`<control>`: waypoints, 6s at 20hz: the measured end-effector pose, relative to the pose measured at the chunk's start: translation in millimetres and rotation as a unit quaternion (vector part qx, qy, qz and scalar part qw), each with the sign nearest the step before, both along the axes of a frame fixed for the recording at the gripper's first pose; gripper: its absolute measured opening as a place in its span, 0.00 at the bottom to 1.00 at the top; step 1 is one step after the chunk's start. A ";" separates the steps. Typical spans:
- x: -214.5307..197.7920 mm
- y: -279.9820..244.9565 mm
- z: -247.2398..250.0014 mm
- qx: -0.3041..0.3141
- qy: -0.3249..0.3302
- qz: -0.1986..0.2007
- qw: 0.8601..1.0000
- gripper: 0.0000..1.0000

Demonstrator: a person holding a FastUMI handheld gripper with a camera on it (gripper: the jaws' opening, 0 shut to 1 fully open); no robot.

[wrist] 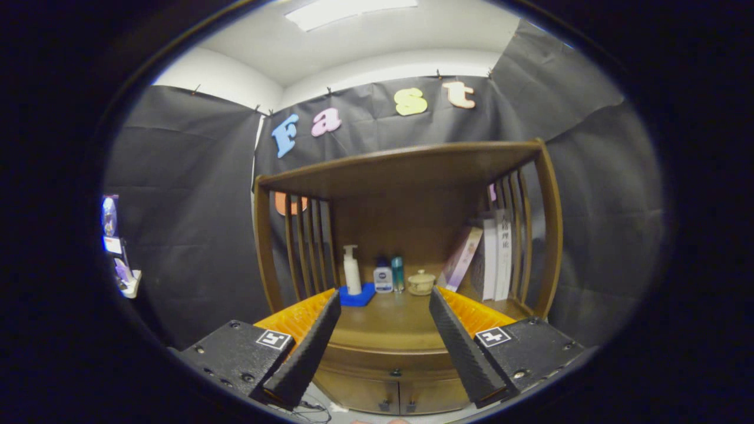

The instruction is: Pull open the drawer, take out the items inside it, and place them on the countertop above the cabinet.

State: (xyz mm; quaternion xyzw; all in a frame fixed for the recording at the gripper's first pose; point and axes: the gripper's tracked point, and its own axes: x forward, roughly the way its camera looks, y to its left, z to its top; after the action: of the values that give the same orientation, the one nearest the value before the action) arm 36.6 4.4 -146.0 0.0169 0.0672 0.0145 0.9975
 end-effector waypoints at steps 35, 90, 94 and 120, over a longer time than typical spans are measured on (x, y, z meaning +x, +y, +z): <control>62.7 -24.0 -253.7 -0.005 0.156 -0.096 0.983 0.26; -55.6 25.5 -158.6 -0.058 0.282 0.043 0.957 0.66; -30.0 26.0 -189.7 -0.048 0.348 0.034 0.936 0.66; 11.9 -6.1 -218.1 0.030 0.433 -0.028 0.900 0.19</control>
State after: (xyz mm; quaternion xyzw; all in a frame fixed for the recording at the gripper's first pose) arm 48.5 -1.7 -364.1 0.0537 0.4916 -0.0200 0.8689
